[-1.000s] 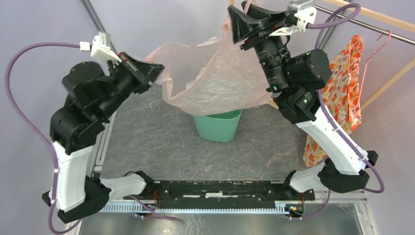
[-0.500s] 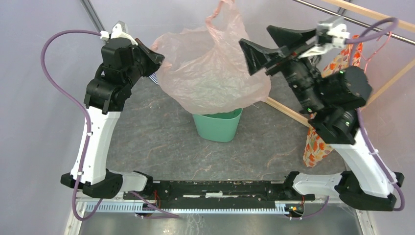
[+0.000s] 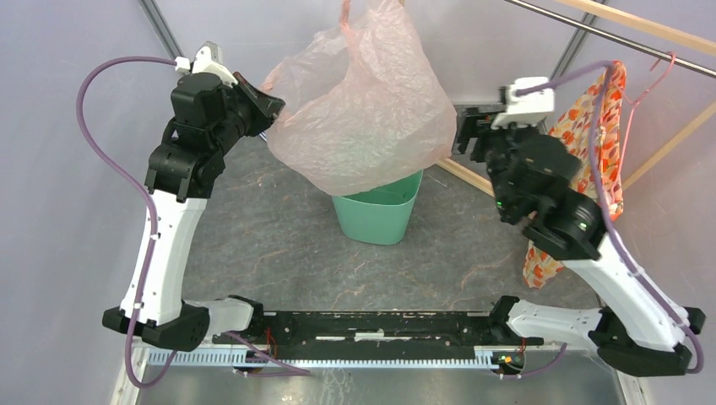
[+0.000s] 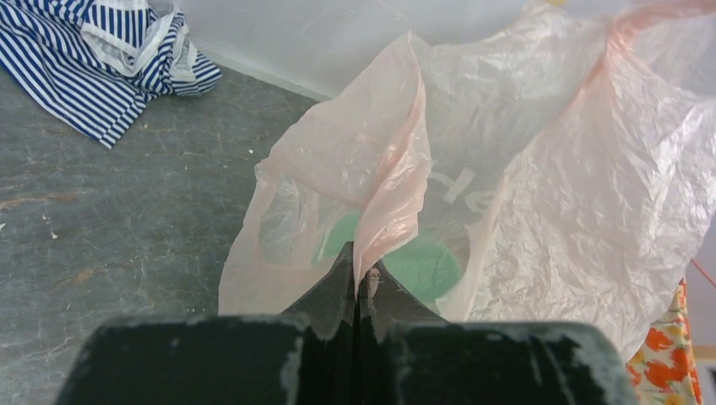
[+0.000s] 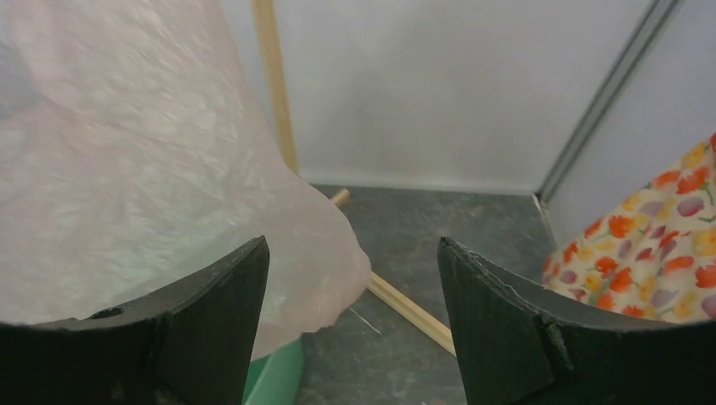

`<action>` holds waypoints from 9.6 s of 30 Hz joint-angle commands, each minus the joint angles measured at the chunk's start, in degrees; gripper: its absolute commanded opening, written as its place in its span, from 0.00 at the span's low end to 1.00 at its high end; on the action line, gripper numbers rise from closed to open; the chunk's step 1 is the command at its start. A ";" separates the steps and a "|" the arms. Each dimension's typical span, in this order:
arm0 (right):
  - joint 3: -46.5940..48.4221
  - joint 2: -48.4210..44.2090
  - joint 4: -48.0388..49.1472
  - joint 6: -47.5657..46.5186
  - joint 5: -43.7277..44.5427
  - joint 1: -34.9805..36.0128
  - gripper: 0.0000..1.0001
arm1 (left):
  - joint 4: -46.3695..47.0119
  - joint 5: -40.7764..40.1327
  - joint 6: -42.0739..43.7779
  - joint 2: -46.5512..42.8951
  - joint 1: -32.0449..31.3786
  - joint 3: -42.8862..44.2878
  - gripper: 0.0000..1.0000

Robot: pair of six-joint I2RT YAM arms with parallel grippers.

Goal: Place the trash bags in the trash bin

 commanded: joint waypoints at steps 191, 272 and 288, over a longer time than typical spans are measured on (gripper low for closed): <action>6.01 10.38 -4.78 1.44 -51.32 -8.04 0.63 | 15.36 10.17 5.39 7.95 -16.45 -7.57 0.02; -5.90 -6.84 -26.11 -5.80 -53.20 -5.35 0.71 | 0.52 21.88 18.94 2.80 -5.20 -12.06 0.02; 4.96 8.63 -12.70 -9.33 -64.33 -3.43 0.73 | 0.52 24.89 16.01 4.04 -5.84 -9.19 0.02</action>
